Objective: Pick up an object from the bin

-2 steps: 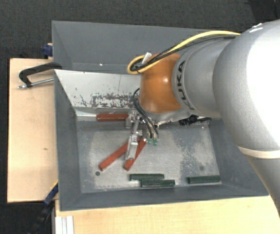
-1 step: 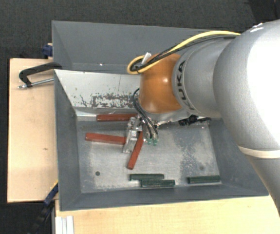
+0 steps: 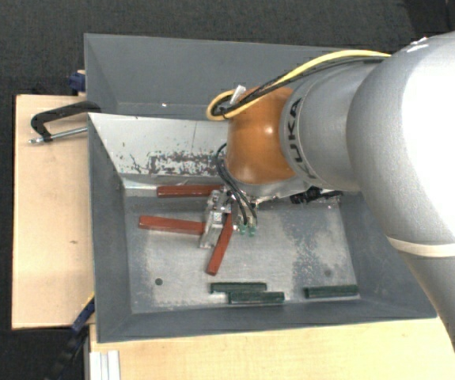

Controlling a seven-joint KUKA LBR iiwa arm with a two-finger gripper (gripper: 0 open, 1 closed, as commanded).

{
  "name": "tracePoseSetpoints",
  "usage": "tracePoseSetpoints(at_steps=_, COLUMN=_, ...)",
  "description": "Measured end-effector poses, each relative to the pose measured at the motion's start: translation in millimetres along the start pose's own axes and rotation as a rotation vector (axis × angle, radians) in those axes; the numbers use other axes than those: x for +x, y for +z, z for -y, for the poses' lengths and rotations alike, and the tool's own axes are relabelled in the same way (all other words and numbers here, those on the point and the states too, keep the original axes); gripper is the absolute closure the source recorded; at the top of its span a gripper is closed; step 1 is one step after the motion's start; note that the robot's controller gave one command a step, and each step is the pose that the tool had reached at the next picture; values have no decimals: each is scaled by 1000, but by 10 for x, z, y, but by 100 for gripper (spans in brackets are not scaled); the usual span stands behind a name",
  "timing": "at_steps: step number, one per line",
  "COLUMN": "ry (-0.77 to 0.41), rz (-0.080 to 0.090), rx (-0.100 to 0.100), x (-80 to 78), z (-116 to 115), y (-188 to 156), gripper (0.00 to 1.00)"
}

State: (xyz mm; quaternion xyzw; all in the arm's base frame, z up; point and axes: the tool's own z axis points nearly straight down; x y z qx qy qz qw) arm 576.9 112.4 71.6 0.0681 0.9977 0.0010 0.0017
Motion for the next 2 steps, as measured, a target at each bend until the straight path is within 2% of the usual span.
tracePoseSetpoints(at_steps=1, ry=0, rz=-7, rx=2, x=57, z=143, y=-395, gripper=100)
tracePoseSetpoints(at_steps=2, ry=60, rz=2, rx=0, x=73, z=71, y=-1816, gripper=100)
